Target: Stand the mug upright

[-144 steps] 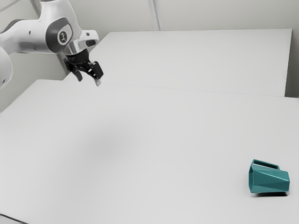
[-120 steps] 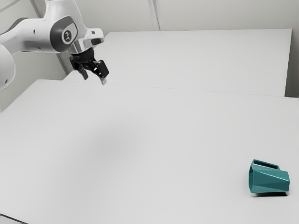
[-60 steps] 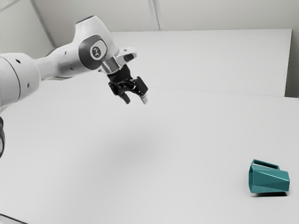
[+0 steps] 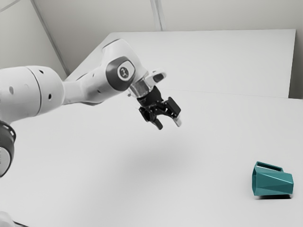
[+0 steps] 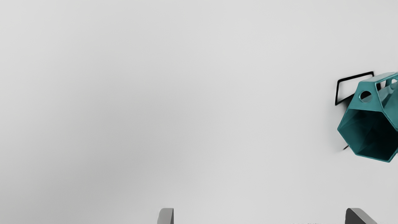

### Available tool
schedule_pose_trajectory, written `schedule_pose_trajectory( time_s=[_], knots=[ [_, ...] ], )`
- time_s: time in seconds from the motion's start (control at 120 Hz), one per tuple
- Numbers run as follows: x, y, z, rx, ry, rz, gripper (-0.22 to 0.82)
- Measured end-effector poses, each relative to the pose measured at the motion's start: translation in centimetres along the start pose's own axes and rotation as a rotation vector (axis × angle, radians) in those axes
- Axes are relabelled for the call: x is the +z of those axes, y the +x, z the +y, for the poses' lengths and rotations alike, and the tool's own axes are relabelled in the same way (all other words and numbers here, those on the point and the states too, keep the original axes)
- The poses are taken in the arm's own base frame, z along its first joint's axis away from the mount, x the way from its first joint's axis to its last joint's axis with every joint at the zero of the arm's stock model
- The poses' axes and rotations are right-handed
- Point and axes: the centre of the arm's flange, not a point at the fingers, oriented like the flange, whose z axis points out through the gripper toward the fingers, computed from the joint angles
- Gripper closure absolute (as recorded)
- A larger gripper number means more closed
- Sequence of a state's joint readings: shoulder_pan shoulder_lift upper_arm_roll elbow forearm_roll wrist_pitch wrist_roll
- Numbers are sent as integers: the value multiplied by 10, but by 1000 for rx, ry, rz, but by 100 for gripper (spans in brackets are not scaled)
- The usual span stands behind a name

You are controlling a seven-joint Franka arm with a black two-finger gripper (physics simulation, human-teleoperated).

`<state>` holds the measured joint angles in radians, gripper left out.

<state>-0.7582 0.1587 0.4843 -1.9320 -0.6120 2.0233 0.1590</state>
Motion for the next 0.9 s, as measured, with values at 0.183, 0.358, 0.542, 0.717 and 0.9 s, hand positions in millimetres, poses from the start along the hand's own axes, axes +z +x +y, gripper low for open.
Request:
schedule_pose_trajectory(
  time_s=[0.183,0.358,0.542,0.717,0.9],
  knots=[
    [37,-8,36,13,-46,-42,0],
    [68,-19,71,28,-88,-76,0],
    [105,-24,88,2,-123,-106,0],
    [138,-23,111,-12,-158,-110,0],
    [166,-32,142,-7,-204,-124,0]
  ],
)
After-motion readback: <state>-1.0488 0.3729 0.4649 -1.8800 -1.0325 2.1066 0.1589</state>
